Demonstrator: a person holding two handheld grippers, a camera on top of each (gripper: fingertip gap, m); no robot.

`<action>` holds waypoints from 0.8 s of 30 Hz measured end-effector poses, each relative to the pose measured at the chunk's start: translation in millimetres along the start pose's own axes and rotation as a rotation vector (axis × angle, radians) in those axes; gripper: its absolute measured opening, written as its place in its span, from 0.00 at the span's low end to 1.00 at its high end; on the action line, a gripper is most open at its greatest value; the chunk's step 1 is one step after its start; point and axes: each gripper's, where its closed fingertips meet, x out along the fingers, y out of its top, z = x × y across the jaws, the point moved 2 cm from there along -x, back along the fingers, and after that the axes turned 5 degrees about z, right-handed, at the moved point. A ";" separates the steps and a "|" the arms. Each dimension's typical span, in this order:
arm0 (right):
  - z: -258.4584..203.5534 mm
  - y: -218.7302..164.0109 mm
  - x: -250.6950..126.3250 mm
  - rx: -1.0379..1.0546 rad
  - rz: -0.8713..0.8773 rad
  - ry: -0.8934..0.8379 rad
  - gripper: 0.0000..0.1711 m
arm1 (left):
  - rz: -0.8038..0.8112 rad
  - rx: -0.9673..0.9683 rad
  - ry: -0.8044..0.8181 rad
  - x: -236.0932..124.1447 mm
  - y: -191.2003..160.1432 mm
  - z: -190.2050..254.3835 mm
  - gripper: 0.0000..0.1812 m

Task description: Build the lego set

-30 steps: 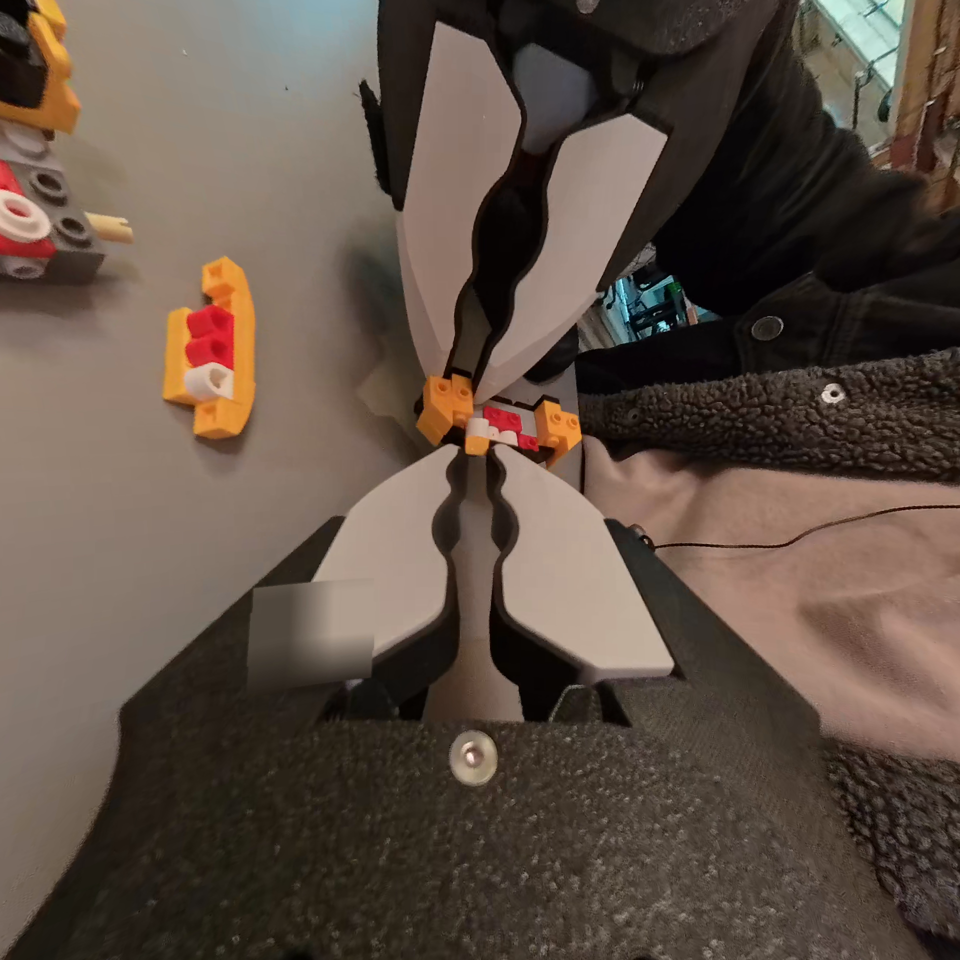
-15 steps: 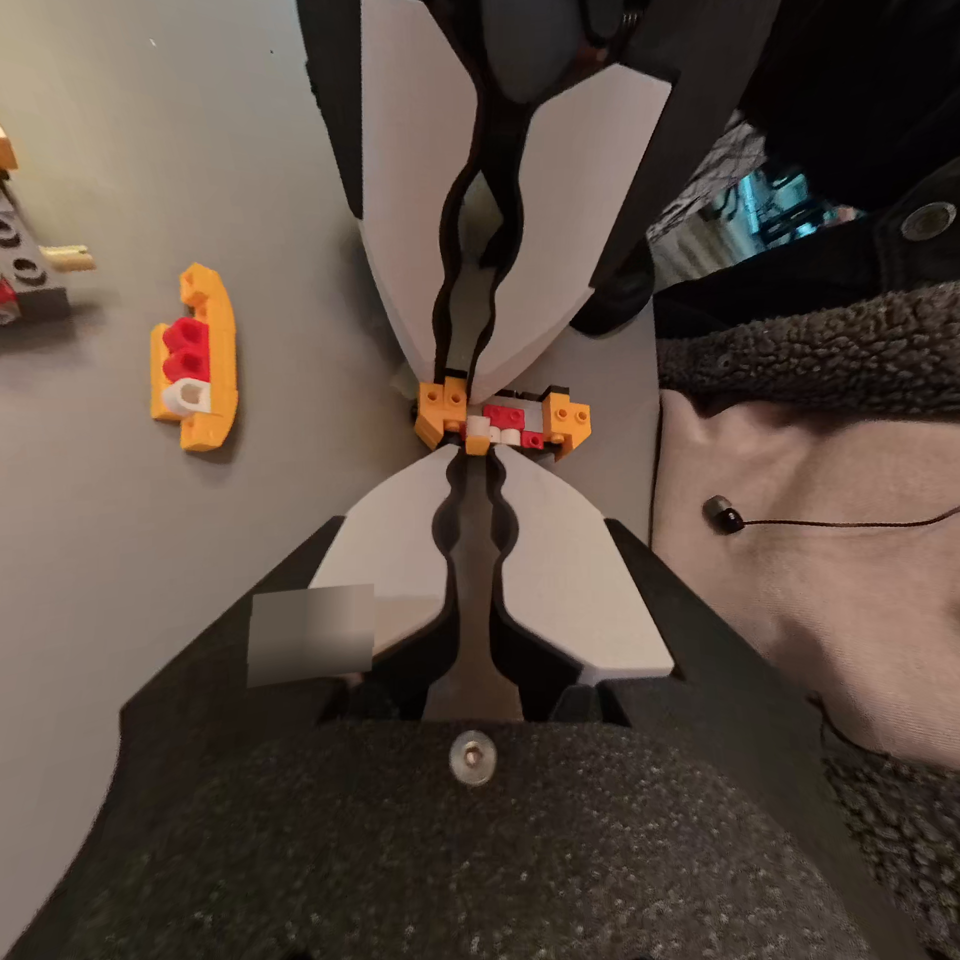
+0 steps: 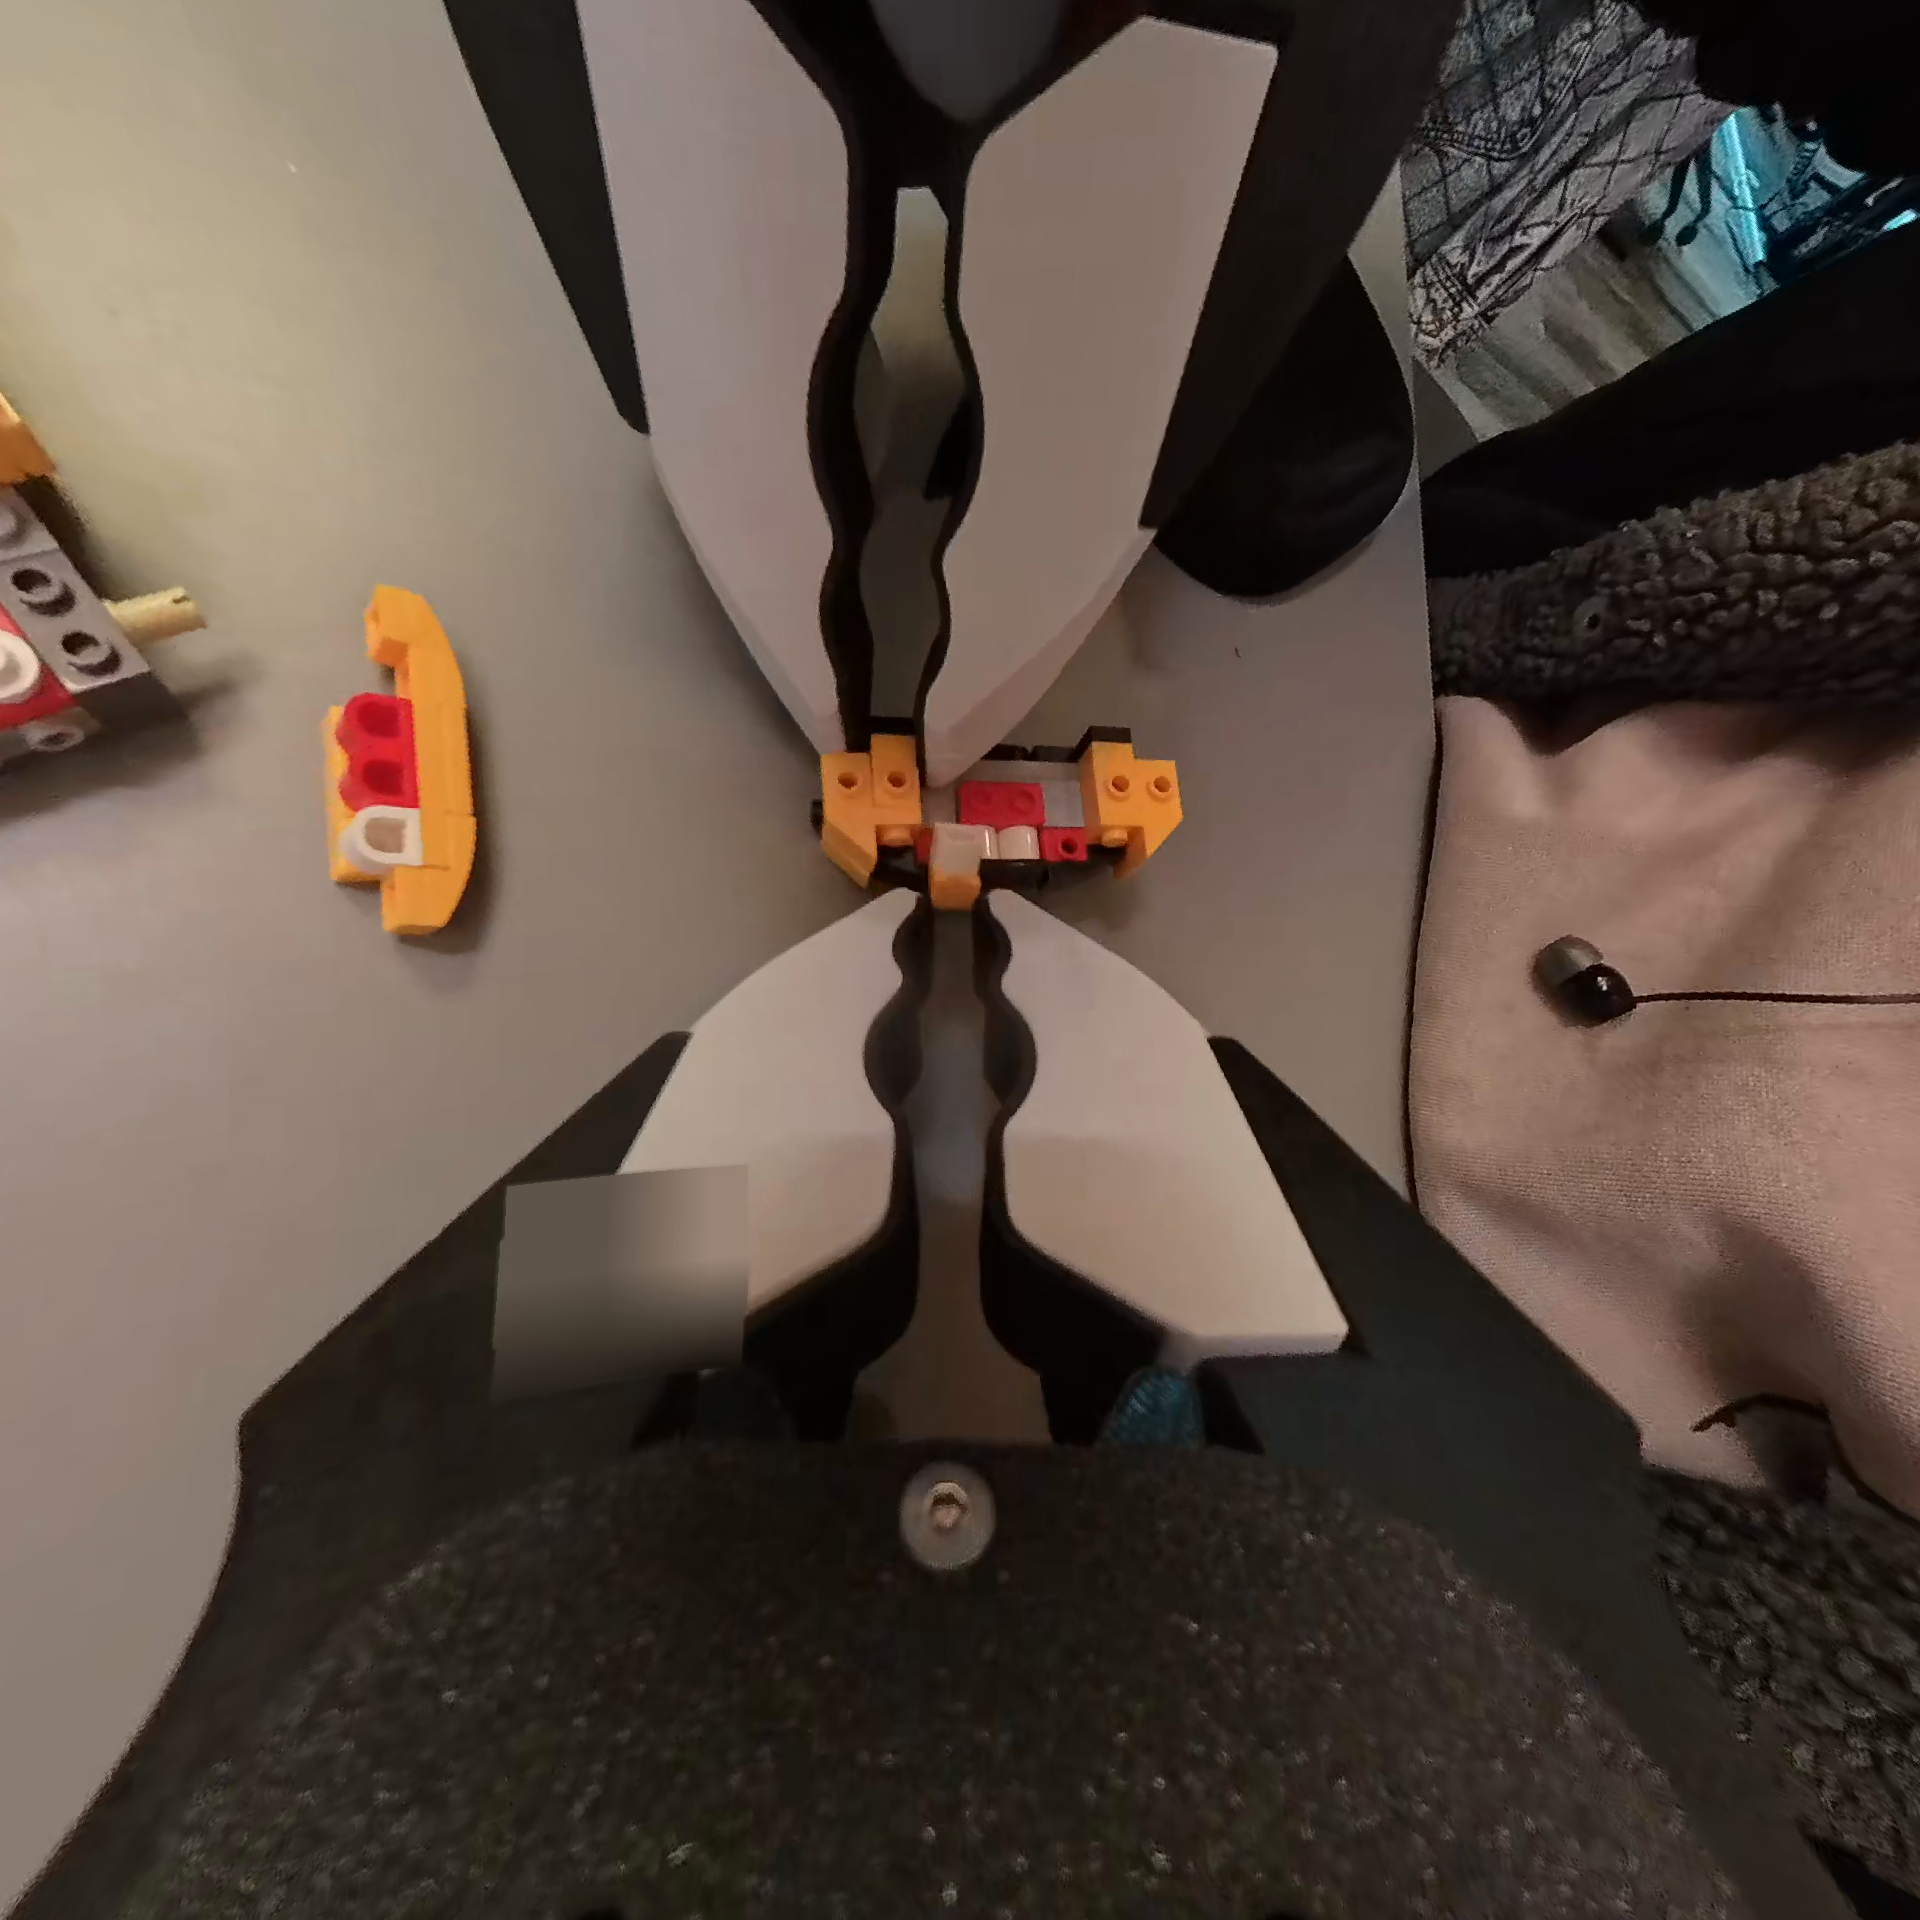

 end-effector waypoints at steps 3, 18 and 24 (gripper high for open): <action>-0.1 -0.5 0.1 -0.007 0.008 -0.008 0.06 | 0.003 0.014 0.001 0.8 0.2 0.7 0.04; -23.5 14.0 -7.2 -0.339 0.154 -0.209 0.09 | 0.009 0.033 0.018 0.0 0.4 -1.3 0.04; -22.2 16.7 1.0 -0.491 0.149 -0.355 0.05 | 0.006 0.052 0.037 0.3 0.3 -2.1 0.04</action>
